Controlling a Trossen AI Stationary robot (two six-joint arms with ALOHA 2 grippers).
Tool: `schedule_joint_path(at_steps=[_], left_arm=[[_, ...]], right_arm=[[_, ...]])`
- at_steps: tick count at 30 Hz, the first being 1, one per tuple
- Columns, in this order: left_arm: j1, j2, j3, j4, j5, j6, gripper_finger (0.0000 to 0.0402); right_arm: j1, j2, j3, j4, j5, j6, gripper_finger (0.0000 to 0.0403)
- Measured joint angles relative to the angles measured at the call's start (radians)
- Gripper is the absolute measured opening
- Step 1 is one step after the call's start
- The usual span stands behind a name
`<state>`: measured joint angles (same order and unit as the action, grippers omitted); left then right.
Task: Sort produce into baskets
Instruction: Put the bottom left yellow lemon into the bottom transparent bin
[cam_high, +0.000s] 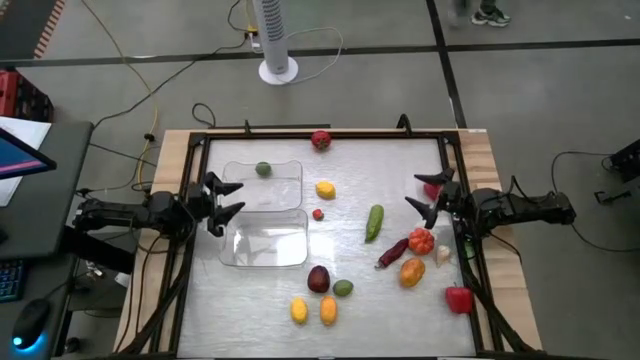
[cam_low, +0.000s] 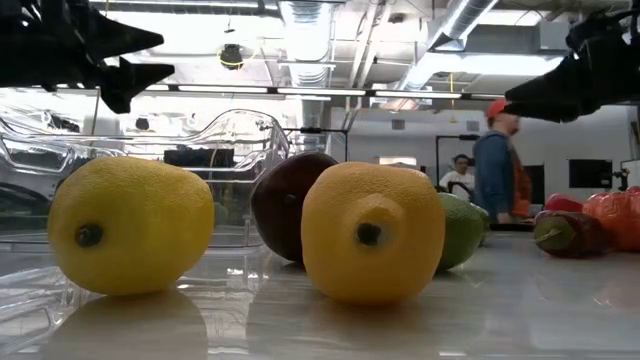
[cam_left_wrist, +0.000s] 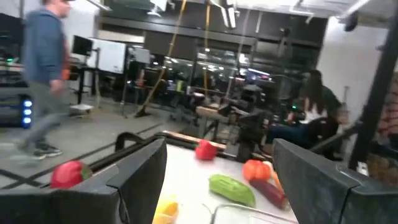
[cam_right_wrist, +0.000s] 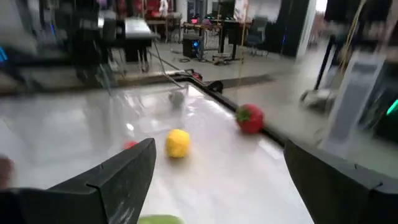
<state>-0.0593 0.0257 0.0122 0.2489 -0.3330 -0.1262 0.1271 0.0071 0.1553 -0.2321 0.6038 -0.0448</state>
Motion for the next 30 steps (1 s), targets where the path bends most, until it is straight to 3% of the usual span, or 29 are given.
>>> schedule_joint_path(at_steps=[5,10,13,17,22,30], left_arm=[[0.0,0.0,0.0,-0.005,-0.012,0.0,0.0277],[0.0,0.0,0.0,-0.001,-0.038,0.046,0.0277],[0.0,0.0,0.0,0.049,-0.08,0.099,0.0277],[0.0,0.0,0.0,0.155,-0.139,0.161,0.0277],[0.002,0.0,0.0,0.169,-0.241,0.138,0.0277],[0.05,0.078,0.134,-0.126,-0.247,-0.068,0.0277]], right_arm=[[0.0,0.0,0.0,0.0,0.0,-0.167,0.0379],[0.0,0.0,0.0,0.0,-0.001,-0.196,0.0379],[0.0,0.0,0.0,0.003,-0.005,-0.127,0.0379],[0.004,0.0,0.0,0.014,-0.015,0.125,0.0379],[-0.006,0.0,0.0,0.102,-0.028,0.184,0.0379],[-0.015,0.0,0.0,0.283,-0.011,0.146,0.0379]])
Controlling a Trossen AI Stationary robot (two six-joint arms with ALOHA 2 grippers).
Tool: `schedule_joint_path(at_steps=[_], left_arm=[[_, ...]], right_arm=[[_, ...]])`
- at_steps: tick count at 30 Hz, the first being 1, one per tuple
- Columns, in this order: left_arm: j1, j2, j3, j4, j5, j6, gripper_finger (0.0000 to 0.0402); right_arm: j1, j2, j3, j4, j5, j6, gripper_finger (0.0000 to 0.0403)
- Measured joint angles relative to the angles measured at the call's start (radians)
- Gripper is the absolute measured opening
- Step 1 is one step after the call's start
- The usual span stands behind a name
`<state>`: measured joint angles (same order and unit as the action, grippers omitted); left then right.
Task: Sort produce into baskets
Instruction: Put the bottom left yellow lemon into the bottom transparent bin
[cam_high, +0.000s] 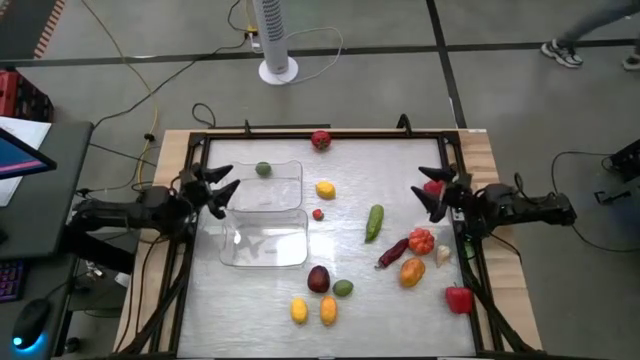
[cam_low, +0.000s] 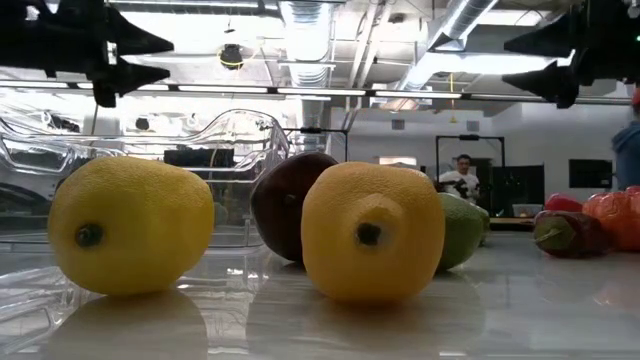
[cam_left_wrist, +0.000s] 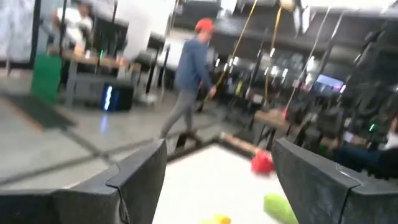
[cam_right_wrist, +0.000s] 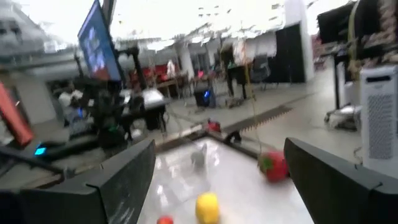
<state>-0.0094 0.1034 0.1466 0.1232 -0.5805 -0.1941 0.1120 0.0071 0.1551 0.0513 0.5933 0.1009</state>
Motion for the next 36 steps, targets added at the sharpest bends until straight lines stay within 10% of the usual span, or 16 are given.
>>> schedule_joint_path(at_steps=[13,20,24,36], left_arm=[[0.145,0.377,0.233,-0.121,-0.008,0.021,0.0277],[0.192,0.548,0.331,-0.21,0.466,-0.032,0.0277],[0.103,0.651,0.378,-0.21,0.67,0.0,0.0277],[-0.284,0.964,0.556,-0.289,0.572,0.077,0.0277]], right_arm=[[-0.044,0.0,0.0,0.013,0.008,0.056,0.0379],[-0.043,0.105,0.001,0.058,-0.093,0.128,0.0379],[-0.043,0.256,0.0,0.089,-0.087,0.17,0.0379],[-0.043,0.697,0.106,0.398,-0.068,0.164,0.0379]])
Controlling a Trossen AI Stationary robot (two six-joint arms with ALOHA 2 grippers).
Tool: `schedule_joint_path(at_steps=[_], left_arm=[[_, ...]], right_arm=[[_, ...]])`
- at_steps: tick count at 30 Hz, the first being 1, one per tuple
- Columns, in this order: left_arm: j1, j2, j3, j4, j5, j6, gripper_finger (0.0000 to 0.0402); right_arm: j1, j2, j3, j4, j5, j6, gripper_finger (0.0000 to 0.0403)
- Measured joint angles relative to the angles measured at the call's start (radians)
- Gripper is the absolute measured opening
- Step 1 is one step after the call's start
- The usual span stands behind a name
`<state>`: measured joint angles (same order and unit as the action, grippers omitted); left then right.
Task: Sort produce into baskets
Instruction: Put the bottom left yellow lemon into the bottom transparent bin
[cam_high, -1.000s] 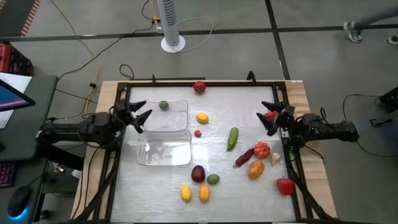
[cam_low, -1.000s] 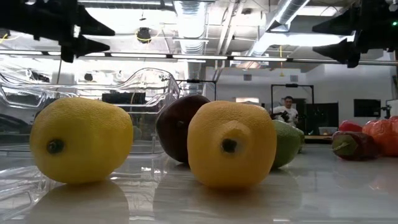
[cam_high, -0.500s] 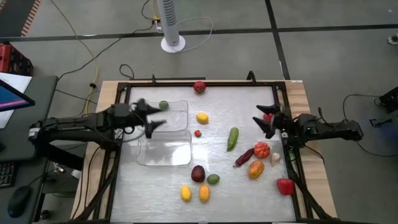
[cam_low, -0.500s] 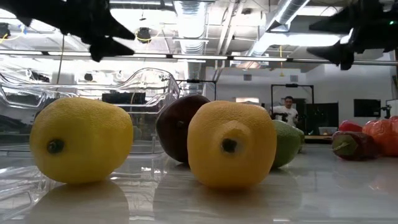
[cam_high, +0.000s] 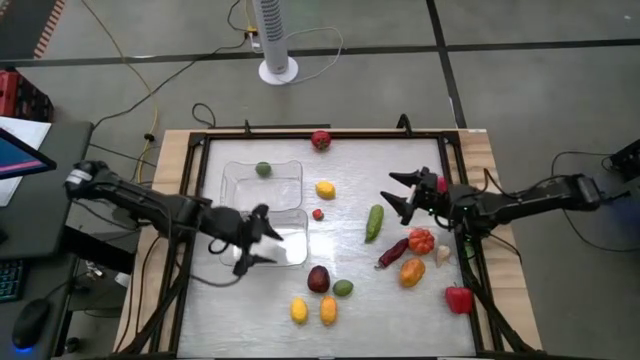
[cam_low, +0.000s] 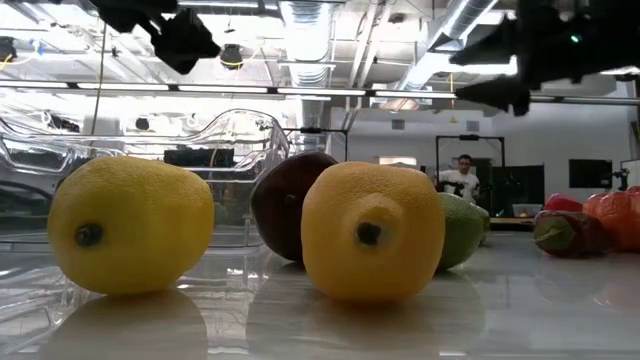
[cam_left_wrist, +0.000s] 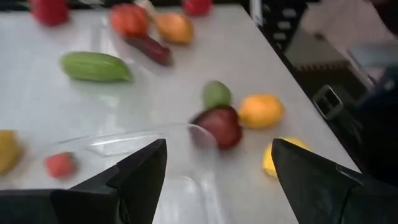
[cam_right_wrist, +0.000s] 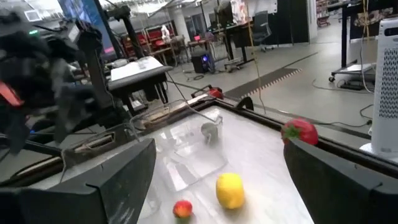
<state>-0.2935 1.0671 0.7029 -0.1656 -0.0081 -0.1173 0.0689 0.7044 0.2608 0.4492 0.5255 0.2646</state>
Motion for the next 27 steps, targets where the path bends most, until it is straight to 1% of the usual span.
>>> schedule_joint_path(at_steps=[4,6,10,15,20,23,27], left_arm=[[-0.082,0.091,0.075,-0.082,-0.073,-0.009,0.0277],[-0.112,0.128,0.101,-0.101,-0.107,-0.022,0.0277],[-0.156,0.183,0.136,-0.102,-0.113,-0.047,0.0277],[-0.185,0.248,0.165,-0.1,-0.113,-0.067,0.0277],[-0.206,0.331,0.212,-0.11,-0.109,-0.071,0.0277],[-0.223,0.391,0.269,-0.116,-0.106,-0.066,0.0277],[-0.249,0.488,0.373,-0.192,-0.107,-0.04,0.0277]], right_arm=[[0.002,0.102,0.114,-0.007,-0.002,-0.014,0.0379],[0.005,0.146,0.174,-0.041,-0.008,-0.036,0.0379],[0.009,0.232,0.288,-0.093,-0.01,-0.072,0.0379],[0.009,0.318,0.397,-0.094,-0.034,-0.162,0.0379],[0.009,0.371,0.431,-0.096,-0.038,-0.168,0.0379],[0.009,0.4,0.431,-0.1,-0.036,-0.161,0.0379],[0.01,0.409,0.431,-0.139,-0.032,-0.123,0.0379]])
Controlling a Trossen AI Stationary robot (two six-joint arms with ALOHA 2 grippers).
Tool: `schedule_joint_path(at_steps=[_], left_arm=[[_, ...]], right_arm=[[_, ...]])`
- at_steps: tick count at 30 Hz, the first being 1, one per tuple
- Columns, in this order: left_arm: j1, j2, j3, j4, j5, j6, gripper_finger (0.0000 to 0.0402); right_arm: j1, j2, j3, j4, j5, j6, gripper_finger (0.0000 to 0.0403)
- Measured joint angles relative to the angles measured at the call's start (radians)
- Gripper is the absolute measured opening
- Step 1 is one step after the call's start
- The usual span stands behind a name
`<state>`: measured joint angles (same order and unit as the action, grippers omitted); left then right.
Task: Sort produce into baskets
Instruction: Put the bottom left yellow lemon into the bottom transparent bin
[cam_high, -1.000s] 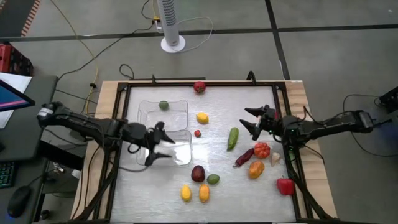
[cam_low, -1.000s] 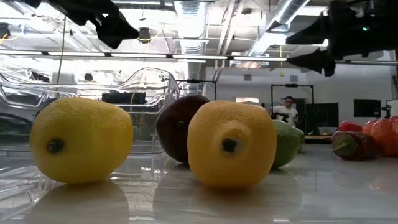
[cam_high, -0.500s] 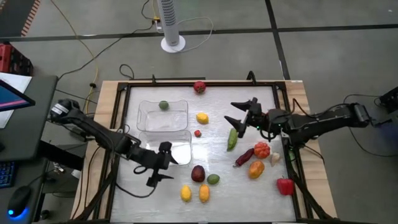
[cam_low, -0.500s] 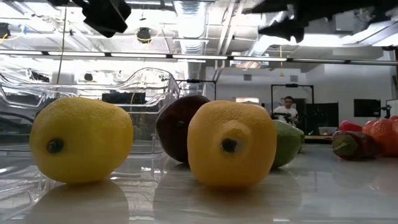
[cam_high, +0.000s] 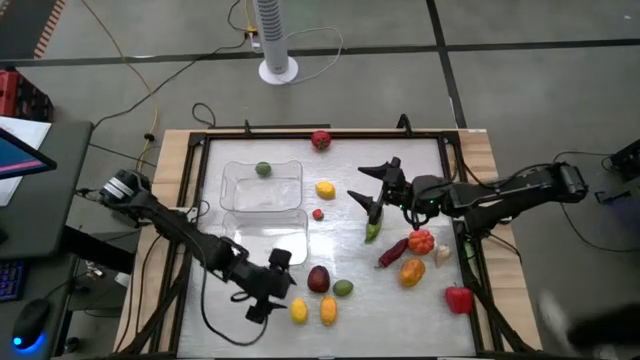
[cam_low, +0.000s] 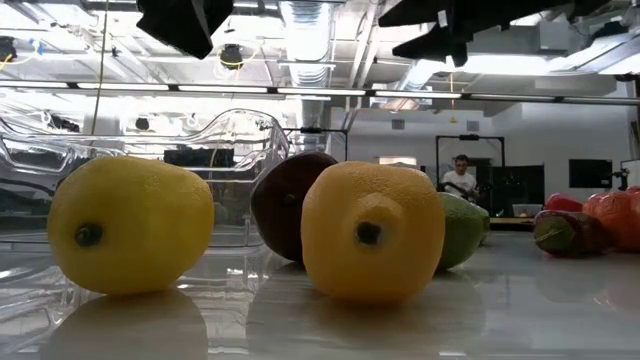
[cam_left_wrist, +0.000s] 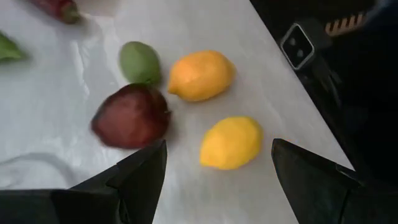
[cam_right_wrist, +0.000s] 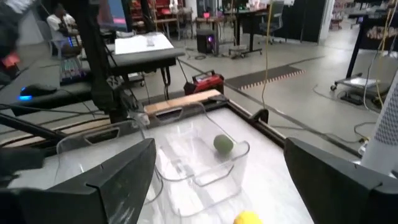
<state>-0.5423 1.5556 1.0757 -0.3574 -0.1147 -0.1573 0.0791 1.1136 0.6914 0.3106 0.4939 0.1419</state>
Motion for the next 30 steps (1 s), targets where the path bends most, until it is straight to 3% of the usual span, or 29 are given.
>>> schedule_joint_path(at_steps=[11,15,19,30], left_arm=[[-0.027,0.227,0.225,-0.213,0.014,0.205,0.0277],[-0.023,0.26,0.238,-0.193,0.073,0.267,0.0277],[-0.011,0.267,0.23,-0.135,0.044,0.243,0.0281],[-0.025,0.346,0.231,-0.114,0.035,0.31,0.034]], right_arm=[[0.061,-0.069,-0.001,-0.074,0.005,0.034,0.0379],[0.074,-0.069,-0.001,-0.073,0.005,0.034,0.0379],[0.07,-0.065,-0.001,-0.072,0.005,0.034,0.0379],[0.069,-0.065,-0.001,-0.072,0.005,0.034,0.0379]])
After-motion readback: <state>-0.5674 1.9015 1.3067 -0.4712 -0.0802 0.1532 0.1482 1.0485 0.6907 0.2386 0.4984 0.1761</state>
